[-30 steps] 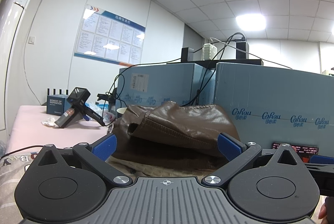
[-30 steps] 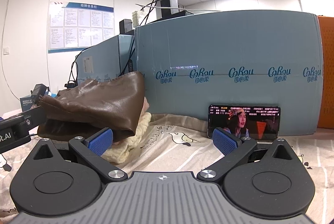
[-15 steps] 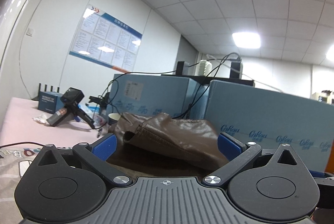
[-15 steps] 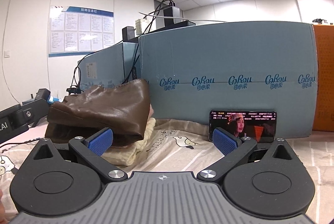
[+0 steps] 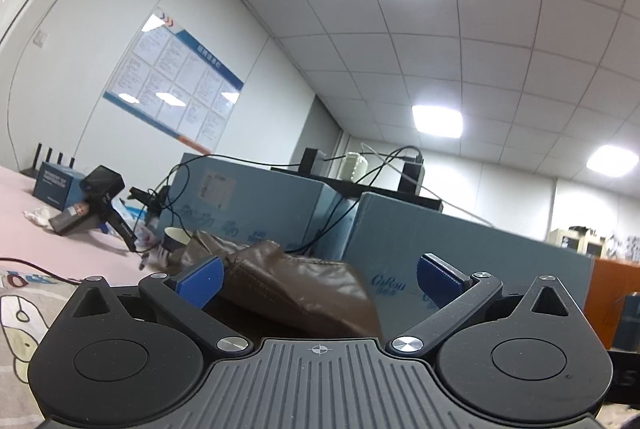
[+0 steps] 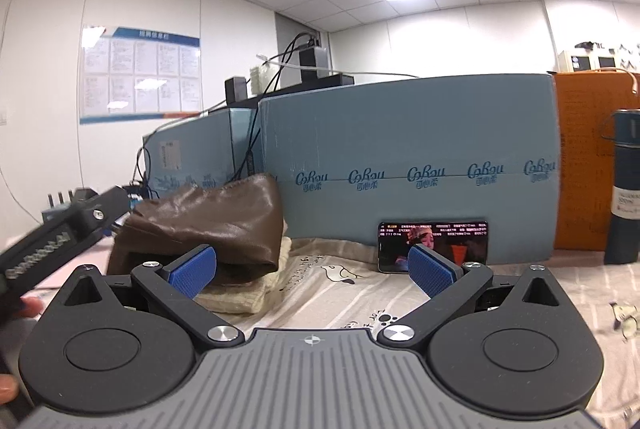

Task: Fold clothes
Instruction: 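Turn both tools toward the white T-shirt on the bed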

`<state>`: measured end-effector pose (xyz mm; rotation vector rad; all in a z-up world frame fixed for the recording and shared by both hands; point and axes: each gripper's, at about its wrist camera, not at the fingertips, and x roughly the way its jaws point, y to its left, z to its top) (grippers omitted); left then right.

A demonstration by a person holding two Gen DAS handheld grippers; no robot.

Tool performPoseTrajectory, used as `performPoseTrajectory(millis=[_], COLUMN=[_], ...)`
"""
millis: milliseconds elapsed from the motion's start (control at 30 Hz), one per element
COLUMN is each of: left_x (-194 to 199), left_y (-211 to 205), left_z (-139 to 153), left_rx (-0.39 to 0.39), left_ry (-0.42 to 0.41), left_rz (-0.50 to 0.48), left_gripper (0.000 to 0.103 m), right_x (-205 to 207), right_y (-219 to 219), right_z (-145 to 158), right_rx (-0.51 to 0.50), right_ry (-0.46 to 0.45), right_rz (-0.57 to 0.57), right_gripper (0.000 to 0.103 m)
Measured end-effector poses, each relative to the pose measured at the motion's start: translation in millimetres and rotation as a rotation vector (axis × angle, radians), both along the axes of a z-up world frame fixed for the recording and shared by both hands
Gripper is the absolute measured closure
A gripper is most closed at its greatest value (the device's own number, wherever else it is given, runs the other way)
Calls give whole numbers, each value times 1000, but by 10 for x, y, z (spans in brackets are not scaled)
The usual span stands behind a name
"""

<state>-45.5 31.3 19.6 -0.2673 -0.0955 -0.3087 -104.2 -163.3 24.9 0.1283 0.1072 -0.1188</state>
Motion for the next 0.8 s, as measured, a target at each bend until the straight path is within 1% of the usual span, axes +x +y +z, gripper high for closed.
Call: performPoseTrajectory(millis=[167,267,367,500,567,667,800], left_x=[-104,-167,-314,-513,-553,-527,-485], left_y=[25,40,-37,-199,-362,-643,-1020], left_z=[77,123,229,334,389,437,506], left_rx=[-8,-14,15,47,113,180,223], left_ry=[-31,-50,-96,-159,-128,-27,44], left_rz=[-63,-101,-180,-294,-378,-519,-726], left_gripper=[0,0,0,0,0,0,0], right_x=[-375,-626,-878,-1227,-1402,-1650,-1979], right_y=[-14,-91,-171,-339,-443,-645,-981], right_z=[155,233,308,360,368,360,297], right_rx=[5,-9,-24,-48,-58,-61,-48], right_ry=[-37,-43,-46,-11,5,31,57], right_rz=[-43,-75,-108,-149,-176,-229,-333], right_gripper=[0,0,0,0,0,0,0])
